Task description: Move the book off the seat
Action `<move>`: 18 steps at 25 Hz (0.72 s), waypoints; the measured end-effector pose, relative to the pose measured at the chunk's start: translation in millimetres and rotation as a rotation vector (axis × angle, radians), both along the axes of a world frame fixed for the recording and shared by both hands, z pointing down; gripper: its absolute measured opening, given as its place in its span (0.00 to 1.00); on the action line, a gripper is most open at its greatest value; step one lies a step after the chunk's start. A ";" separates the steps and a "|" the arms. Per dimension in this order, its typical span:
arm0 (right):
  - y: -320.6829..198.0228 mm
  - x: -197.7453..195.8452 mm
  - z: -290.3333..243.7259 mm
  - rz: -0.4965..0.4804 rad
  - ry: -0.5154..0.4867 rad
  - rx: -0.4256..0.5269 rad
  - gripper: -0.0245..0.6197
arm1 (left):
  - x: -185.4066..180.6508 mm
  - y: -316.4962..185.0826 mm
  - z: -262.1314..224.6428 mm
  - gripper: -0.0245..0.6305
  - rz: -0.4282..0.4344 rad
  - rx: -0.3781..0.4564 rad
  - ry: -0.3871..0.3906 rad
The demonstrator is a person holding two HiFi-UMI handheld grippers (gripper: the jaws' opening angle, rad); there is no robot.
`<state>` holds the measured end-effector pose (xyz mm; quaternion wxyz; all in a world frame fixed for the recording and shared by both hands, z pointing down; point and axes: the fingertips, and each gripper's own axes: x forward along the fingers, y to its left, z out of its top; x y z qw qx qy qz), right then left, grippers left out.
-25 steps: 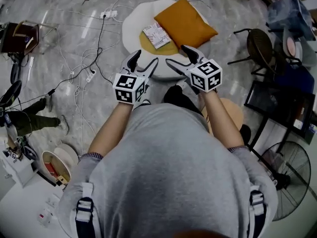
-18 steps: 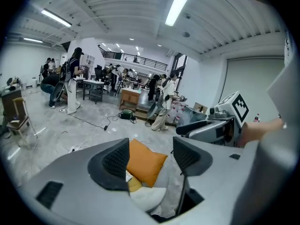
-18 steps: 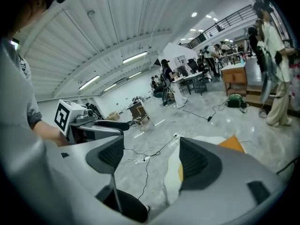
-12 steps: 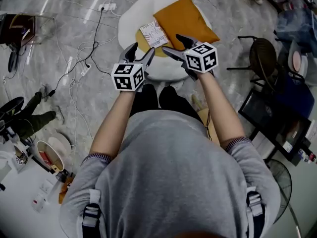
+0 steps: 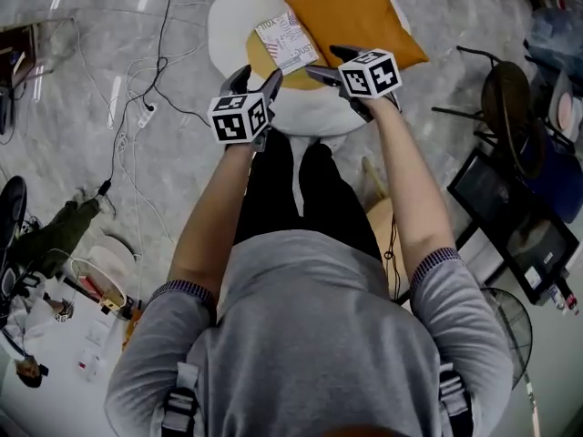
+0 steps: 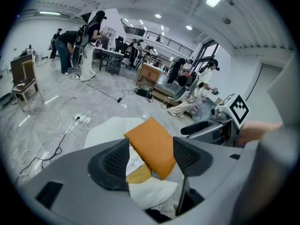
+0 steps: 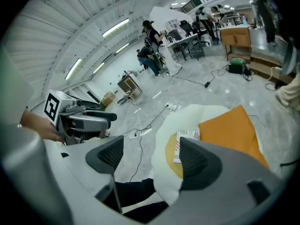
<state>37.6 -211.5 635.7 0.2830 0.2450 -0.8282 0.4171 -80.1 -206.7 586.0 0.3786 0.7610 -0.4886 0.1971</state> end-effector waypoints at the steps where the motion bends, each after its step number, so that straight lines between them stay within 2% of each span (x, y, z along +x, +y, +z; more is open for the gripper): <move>1: -3.8 -2.4 18.0 -0.006 0.016 -0.019 0.64 | -5.4 -4.4 15.7 0.52 -0.005 -0.019 -0.002; 7: -25.1 -5.7 121.7 -0.001 0.085 -0.104 0.64 | -22.4 -20.0 118.2 0.52 -0.027 -0.126 0.000; 13: -30.7 -12.2 218.5 0.037 0.125 -0.156 0.65 | -27.9 -9.0 227.0 0.52 -0.053 -0.252 0.041; 18: -29.1 -21.4 293.8 0.000 0.173 -0.198 0.68 | -33.4 -0.9 297.6 0.52 -0.068 -0.317 0.080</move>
